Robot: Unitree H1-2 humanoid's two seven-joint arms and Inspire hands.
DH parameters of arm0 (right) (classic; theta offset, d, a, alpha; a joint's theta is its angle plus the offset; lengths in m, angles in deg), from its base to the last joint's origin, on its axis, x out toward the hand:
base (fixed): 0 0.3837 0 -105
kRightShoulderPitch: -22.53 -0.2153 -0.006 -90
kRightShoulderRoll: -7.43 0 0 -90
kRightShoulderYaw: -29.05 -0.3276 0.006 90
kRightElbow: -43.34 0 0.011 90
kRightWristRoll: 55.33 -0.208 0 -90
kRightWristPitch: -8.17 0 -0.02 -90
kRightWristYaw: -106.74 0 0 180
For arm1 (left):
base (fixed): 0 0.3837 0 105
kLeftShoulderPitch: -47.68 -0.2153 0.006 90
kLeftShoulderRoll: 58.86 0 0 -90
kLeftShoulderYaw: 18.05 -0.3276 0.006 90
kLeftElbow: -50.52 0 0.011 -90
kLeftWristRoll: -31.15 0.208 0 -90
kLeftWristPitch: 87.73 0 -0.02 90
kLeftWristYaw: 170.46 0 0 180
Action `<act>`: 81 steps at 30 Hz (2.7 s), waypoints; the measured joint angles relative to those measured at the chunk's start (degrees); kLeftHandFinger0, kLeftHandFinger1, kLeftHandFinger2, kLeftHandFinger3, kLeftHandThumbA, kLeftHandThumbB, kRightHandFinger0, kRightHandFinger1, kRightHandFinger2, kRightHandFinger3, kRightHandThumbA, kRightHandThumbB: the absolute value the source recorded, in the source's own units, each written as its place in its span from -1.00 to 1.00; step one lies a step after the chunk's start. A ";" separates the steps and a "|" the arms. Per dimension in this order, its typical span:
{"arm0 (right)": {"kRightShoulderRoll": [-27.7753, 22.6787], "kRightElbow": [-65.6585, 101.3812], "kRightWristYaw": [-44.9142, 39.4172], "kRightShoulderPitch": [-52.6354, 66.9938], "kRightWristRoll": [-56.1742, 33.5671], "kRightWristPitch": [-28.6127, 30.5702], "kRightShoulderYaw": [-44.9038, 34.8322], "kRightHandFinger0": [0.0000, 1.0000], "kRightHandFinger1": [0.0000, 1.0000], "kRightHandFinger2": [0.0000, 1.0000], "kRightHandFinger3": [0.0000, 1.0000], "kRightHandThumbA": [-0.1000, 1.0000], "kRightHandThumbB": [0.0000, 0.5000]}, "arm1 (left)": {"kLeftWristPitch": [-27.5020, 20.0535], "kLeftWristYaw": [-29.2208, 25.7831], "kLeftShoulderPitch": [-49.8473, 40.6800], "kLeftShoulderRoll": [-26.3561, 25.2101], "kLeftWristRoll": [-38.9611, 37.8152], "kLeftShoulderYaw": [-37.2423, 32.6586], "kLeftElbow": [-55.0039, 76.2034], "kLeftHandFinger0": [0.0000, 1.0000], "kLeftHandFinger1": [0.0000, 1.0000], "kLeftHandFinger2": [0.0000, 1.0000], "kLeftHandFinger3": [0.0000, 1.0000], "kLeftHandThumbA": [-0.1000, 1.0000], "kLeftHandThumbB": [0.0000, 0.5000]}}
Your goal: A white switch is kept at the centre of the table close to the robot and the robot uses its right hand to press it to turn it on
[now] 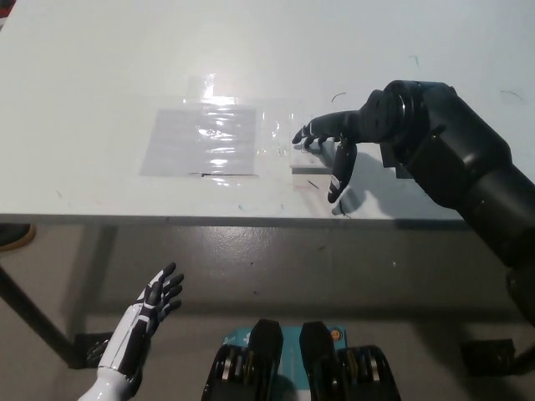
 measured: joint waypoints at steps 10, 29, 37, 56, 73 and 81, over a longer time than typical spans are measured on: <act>0.13 -0.09 -0.05 0.01 0.09 -0.09 -0.14 1.00 1.00 1.00 1.00 1.00 0.16 | 0.01 0.00 -0.01 0.00 -0.13 0.00 0.00 1.00 1.00 1.00 1.00 1.00 -0.98; 0.41 0.33 -0.80 -0.01 1.12 -0.33 0.73 1.00 1.00 1.00 1.00 1.00 0.26 | -0.03 0.00 -0.53 -0.01 -0.30 -0.03 0.00 1.00 1.00 1.00 1.00 1.00 -0.97; -0.90 3.18 0.06 -0.92 -1.05 0.57 -8.05 1.00 1.00 1.00 1.00 1.00 0.03 | 0.00 0.00 -0.48 -0.06 -0.26 -0.05 0.04 1.00 1.00 1.00 1.00 1.00 -0.96; -11.29 37.16 2.21 -0.86 -10.53 -3.20 -34.08 1.00 1.00 1.00 1.00 1.00 -0.02 | 0.04 -0.02 2.49 -0.03 -0.14 0.19 -0.07 1.00 1.00 1.00 1.00 1.00 -1.00; -4.77 74.22 4.90 37.81 -22.86 -5.86 -52.12 1.00 1.00 1.00 1.00 1.00 -0.12 | 0.04 -0.03 2.58 0.00 -0.22 0.11 -1.37 1.00 1.00 1.00 1.00 1.00 -0.86; 10.84 81.88 9.16 62.11 -27.77 0.07 -55.63 1.00 1.00 1.00 1.00 1.00 -0.12 | -0.01 -0.02 2.57 0.06 -0.38 0.12 -1.52 1.00 1.00 1.00 1.00 1.00 -0.76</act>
